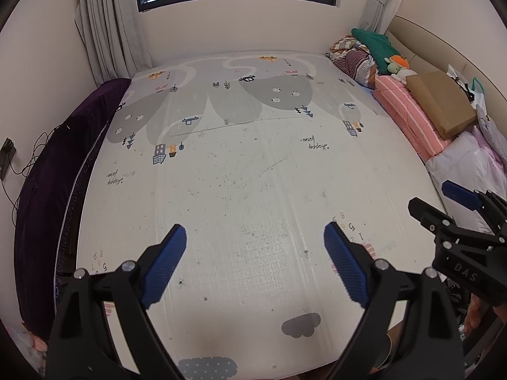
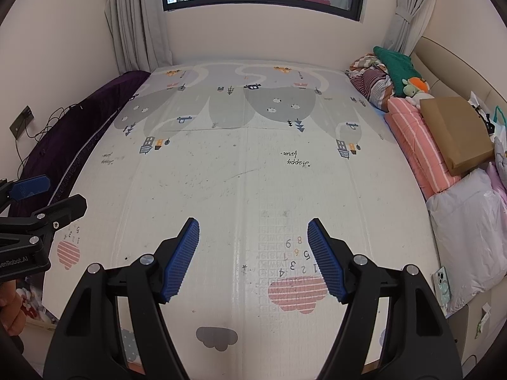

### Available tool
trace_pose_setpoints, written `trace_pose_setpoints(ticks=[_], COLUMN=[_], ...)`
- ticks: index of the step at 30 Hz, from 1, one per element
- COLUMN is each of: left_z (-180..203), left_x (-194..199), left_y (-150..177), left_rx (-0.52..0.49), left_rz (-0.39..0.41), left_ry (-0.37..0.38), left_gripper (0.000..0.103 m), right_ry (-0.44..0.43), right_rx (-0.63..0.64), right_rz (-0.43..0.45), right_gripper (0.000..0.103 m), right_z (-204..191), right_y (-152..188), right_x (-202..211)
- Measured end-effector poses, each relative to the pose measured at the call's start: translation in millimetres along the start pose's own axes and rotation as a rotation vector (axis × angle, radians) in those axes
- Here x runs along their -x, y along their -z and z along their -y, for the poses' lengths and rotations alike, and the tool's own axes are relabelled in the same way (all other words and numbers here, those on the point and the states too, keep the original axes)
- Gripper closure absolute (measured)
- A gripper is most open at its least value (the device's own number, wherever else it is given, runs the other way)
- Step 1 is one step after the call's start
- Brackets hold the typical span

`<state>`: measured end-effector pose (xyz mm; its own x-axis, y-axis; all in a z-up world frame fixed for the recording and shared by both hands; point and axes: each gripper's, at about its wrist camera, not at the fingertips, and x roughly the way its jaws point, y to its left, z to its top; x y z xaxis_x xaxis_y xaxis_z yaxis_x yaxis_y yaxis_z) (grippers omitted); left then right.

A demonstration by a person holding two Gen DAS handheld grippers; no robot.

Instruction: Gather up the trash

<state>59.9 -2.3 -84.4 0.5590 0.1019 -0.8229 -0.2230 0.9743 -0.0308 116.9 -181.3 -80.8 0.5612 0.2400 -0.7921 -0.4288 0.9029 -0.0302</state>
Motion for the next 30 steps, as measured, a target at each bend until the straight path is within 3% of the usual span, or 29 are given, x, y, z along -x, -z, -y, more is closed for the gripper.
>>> trace_pose_setpoints(ticks=[30], left_z=[1.4], left_x=[12.1], left_y=[-0.7], left_rx=[-0.016], left_rz=[0.009], left_ry=[0.009], left_gripper=[0.015], right_ry=[0.006], right_rx=[-0.016], right_rz=[0.015], right_gripper=[0.033], right_z=[5.5], right_y=[-1.9], right_x=[1.0])
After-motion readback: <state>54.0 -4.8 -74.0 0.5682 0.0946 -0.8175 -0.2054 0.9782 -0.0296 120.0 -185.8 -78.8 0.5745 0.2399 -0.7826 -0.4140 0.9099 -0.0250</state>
